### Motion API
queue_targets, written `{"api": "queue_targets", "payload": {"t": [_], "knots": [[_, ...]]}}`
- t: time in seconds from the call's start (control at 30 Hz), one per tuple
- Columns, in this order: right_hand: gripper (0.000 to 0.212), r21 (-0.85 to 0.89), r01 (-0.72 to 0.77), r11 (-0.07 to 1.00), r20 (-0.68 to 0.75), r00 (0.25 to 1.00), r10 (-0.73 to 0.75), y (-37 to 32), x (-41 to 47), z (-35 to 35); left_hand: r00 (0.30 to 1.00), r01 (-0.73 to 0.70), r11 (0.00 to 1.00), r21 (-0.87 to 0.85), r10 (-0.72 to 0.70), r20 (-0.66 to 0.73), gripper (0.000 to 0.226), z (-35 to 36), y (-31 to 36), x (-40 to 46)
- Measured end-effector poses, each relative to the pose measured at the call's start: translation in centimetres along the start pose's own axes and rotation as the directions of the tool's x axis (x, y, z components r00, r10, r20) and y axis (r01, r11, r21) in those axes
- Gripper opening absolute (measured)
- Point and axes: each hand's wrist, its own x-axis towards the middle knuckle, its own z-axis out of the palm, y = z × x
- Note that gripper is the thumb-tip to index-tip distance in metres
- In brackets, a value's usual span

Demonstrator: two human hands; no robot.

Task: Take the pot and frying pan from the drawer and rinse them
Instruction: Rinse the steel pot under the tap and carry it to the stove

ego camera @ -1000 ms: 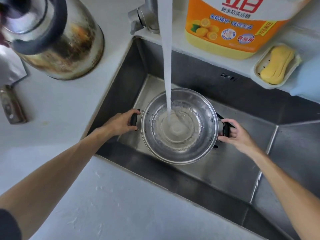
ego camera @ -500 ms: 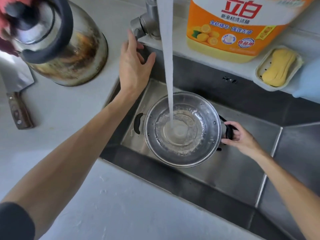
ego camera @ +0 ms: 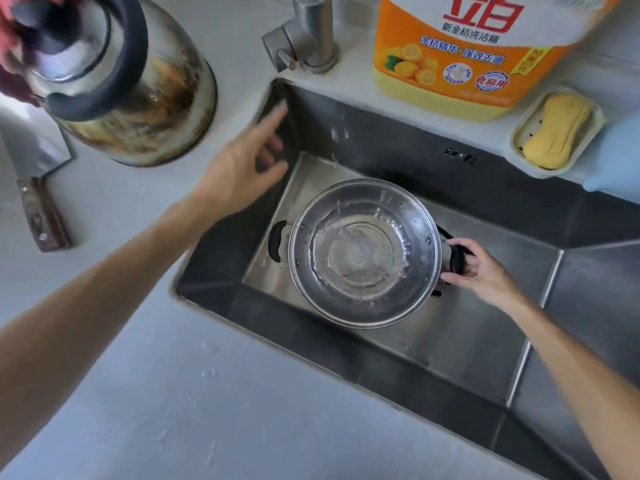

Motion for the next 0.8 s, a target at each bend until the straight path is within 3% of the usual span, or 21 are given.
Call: {"api": "queue_targets", "payload": {"t": [0.07,0.13,0.2,0.33,0.47,0.57,0.67,0.73,0.8], "knots": [[0.058,0.024,-0.011,1.000,0.021,1.000,0.011,-0.2,-0.1,-0.2,0.973,-0.014,0.993,0.121,-0.015,0.231,0.057,2.2,-1.9,-3.4],[0.059,0.045,-0.011,0.999,0.046,0.999,0.009,-0.2,0.2,-0.5,0.856,0.103,0.955,0.279,-0.228,0.463,0.048,3.9,-3.3,-5.2],[0.062,0.044,-0.005,0.999,0.068,0.998,0.002,-0.3,0.5,-0.8,0.740,0.203,0.899,0.388,-0.400,0.541,0.047,5.1,-4.0,-5.5],[0.075,0.017,-0.007,1.000,0.146,0.989,0.004,-0.4,1.4,-1.4,0.650,0.287,0.910,0.298,-0.413,0.637,0.054,7.1,-4.5,-4.1],[0.063,-0.051,0.003,0.999,0.146,0.989,0.005,-1.2,1.0,-1.4,0.722,0.429,0.886,0.179,-0.455,0.522,0.048,7.8,-5.0,-4.0],[0.064,-0.088,0.064,0.994,0.060,0.996,-0.059,-1.5,-0.4,-1.3,0.805,0.324,0.931,0.168,-0.364,0.468,0.049,7.2,-3.9,-5.5],[0.069,-0.171,0.168,0.971,-0.099,0.978,-0.186,-1.6,-1.7,-1.6,0.949,0.138,0.986,0.092,-0.158,0.274,0.048,5.5,-2.6,-7.6],[0.063,-0.221,0.235,0.947,-0.190,0.942,-0.278,-2.4,-3.3,-2.1,0.988,-0.017,0.990,0.143,-0.006,0.157,0.046,4.0,-1.5,-9.0],[0.045,-0.327,0.318,0.890,-0.277,0.868,-0.412,-3.7,-5.4,-2.5,0.996,-0.083,0.970,0.229,0.078,0.032,0.038,2.9,-0.5,-10.3]]}}
